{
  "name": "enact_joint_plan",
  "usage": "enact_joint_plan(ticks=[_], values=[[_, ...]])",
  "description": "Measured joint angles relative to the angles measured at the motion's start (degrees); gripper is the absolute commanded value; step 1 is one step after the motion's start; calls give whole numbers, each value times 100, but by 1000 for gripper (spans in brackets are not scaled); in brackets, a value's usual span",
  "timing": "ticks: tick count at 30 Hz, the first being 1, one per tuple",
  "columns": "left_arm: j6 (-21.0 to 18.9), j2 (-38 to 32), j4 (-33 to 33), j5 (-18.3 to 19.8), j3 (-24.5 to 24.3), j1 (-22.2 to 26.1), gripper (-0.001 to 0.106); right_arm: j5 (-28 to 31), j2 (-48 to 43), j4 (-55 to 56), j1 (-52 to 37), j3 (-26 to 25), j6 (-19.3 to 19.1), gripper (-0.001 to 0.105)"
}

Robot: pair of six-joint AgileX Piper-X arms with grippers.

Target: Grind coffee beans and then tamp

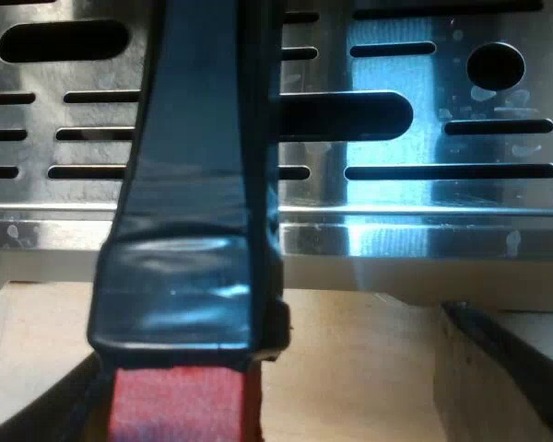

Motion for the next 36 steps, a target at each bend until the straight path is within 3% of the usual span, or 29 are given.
enact_joint_plan(ticks=[3, 7, 8, 10, 11, 13, 16, 27, 36], values=[[0, 0, 0, 0, 0, 0, 85, -31, 0, 0, 0, 0, -258, 63], [0, 0, 0, 0, 0, 0, 85, -42, 0, 0, 0, 0, -296, 53], [0, 0, 0, 0, 0, 0, 85, -42, 0, 0, 0, 0, -306, 44], [0, 0, 0, 0, 0, 0, 85, -52, 0, 0, 0, 0, -323, 40], [0, 0, 0, 0, 0, 0, 85, -59, 0, 0, 0, 0, -336, 29], [0, 0, 0, 0, 0, 0, 85, -61, 0, 0, 0, 0, -334, 24], [0, 0, 0, 0, 0, 0, 85, -61, 0, 0, 0, 0, -334, 2], [0, 0, 0, 0, 0, 0, 85, -46, 0, 25, 53, 0, -395, 0], [0, 0, 0, 0, 0, 0, 85, 372, 0, 61, 395, 0, -240, 0]])
